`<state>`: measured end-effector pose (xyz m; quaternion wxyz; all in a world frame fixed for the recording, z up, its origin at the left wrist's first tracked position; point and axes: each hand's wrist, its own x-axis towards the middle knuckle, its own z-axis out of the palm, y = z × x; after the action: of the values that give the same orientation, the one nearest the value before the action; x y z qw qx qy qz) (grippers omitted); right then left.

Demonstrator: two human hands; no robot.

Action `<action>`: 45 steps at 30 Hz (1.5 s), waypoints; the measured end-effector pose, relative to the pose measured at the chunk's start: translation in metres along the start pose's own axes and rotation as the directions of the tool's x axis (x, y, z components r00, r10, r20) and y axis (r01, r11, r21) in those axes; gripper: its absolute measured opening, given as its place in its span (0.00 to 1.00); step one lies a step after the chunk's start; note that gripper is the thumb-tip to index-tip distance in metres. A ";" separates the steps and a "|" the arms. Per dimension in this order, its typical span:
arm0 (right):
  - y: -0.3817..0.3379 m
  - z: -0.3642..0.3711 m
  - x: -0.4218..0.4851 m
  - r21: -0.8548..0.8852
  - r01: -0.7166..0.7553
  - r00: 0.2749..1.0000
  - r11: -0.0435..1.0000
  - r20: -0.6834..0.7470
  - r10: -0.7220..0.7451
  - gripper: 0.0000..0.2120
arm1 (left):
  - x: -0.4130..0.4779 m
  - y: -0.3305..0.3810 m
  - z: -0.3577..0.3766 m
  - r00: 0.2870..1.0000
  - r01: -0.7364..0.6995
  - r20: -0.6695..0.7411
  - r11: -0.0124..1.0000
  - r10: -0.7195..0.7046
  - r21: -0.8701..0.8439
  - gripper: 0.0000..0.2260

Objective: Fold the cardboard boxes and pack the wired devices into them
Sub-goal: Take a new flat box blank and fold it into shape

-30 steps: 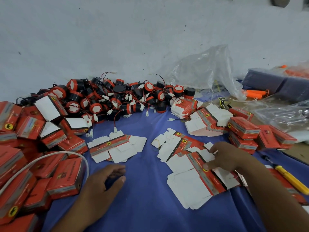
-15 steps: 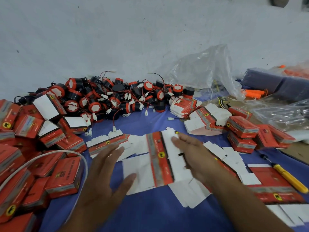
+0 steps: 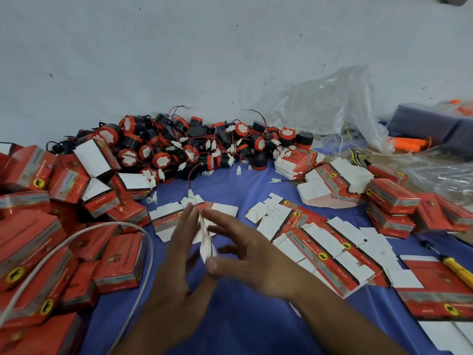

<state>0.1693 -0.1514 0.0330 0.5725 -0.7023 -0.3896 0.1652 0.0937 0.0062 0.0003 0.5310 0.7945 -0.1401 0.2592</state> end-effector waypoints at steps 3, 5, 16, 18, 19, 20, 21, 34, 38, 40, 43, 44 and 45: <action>0.000 0.001 -0.001 -0.265 0.046 0.996 0.963 -0.058 -0.063 0.40 | -0.004 0.000 -0.001 0.992 0.123 0.059 0.914 -0.109 -0.387 0.36; 0.000 0.005 -0.002 -0.332 0.055 0.994 0.942 -0.071 -0.083 0.42 | -0.004 0.001 -0.001 0.989 0.142 0.024 0.911 -0.144 -0.387 0.36; -0.001 0.012 -0.004 -0.394 -0.030 0.991 0.919 -0.132 -0.024 0.38 | 0.003 0.002 -0.010 0.987 0.158 0.045 0.963 -0.152 -0.218 0.38; 0.000 0.014 -0.004 -0.409 -0.032 0.990 0.912 -0.141 -0.028 0.35 | 0.003 0.003 -0.012 0.984 0.179 0.030 0.958 -0.176 -0.223 0.37; 0.001 0.015 -0.004 -0.432 -0.030 0.986 0.901 -0.162 -0.045 0.33 | 0.004 0.003 -0.012 0.979 0.199 -0.002 0.951 -0.205 -0.235 0.36; 0.002 0.015 -0.004 -0.466 -0.038 0.978 0.884 -0.200 -0.063 0.30 | 0.004 0.003 -0.012 0.969 0.225 -0.040 0.941 -0.243 -0.252 0.33; 0.003 0.014 -0.004 -0.502 -0.063 0.965 0.862 -0.250 -0.075 0.27 | 0.005 0.003 -0.013 0.957 0.254 -0.072 0.932 -0.281 -0.259 0.28; 0.022 0.003 0.005 0.189 -0.297 0.884 0.936 -0.316 0.344 0.42 | 0.003 0.010 -0.003 0.837 0.409 -0.077 0.712 -0.542 -0.572 0.21; 0.034 0.006 0.006 0.500 -0.175 0.942 0.848 -0.164 0.291 0.17 | 0.000 0.009 -0.008 0.805 0.423 -0.096 0.679 -0.586 -0.600 0.20; 0.034 0.007 0.006 0.395 -0.140 0.944 0.908 -0.223 0.242 0.18 | 0.005 0.008 -0.008 0.816 0.442 -0.059 0.687 -0.575 -0.578 0.20; 0.032 0.006 0.004 0.205 -0.066 0.943 0.977 -0.309 0.128 0.26 | 0.015 0.009 -0.008 0.824 0.393 -0.086 0.674 -0.560 -0.626 0.25; 0.032 0.005 0.004 0.150 -0.048 0.943 0.988 -0.318 0.094 0.27 | 0.016 0.008 -0.009 0.808 0.368 -0.122 0.654 -0.577 -0.661 0.30; 0.031 0.006 0.004 0.108 -0.035 0.946 0.994 -0.318 0.068 0.26 | 0.017 0.006 -0.012 0.795 0.337 -0.157 0.641 -0.586 -0.689 0.33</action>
<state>0.1789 -0.1458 0.0029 0.6583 -0.7000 -0.2641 0.0830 0.1015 0.0154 0.0185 0.8297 0.5150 0.0953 0.1930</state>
